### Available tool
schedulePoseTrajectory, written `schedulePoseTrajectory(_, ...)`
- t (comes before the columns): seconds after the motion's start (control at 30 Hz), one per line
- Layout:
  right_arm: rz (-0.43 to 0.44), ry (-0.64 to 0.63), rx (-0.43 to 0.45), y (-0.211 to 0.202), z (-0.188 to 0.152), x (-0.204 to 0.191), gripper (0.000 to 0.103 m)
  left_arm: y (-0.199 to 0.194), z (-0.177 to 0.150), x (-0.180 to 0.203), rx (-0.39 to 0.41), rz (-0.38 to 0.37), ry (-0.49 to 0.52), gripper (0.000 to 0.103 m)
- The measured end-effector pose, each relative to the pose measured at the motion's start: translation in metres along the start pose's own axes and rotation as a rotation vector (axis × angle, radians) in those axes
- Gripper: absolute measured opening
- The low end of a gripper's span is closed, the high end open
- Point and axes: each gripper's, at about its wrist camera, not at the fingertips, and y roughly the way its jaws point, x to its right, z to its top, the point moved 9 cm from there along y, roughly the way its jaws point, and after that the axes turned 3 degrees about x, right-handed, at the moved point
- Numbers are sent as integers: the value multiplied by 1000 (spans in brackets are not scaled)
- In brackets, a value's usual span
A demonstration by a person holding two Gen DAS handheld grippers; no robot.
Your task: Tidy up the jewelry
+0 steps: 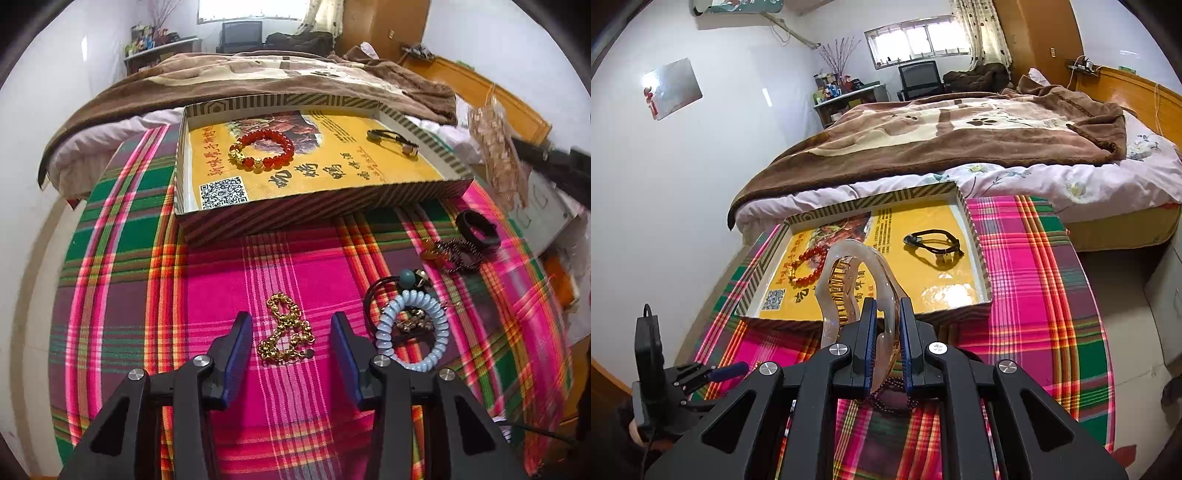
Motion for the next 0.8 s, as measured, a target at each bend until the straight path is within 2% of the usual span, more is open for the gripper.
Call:
schedulePoseTrajectory(0.03,1,-1,2,-1,0,0,12,0,0,-2,1,24,9,27)
schedulePoseTrajectory(0.07,0,-3,5,-1,0,-1,12,0,0,-3,2,29,11,14)
schedulePoseTrajectory(0.37,-1,-2,2,-2,0,-2,12,-3,1,-6,11,3,-15,9)
schedulePoseTrajectory(0.4,-2,-1,2,-2,0,-2,12,-5,2,-6,19,-1,-19,1)
schedulePoseTrajectory(0.43,-3,-1,2,-2,0,-1,12,-7,3,-6,23,-7,-21,0)
schedulePoseTrajectory(0.8,-1,-3,10,-3,1,-2,12,-33,22,-13,96,-33,-56,0)
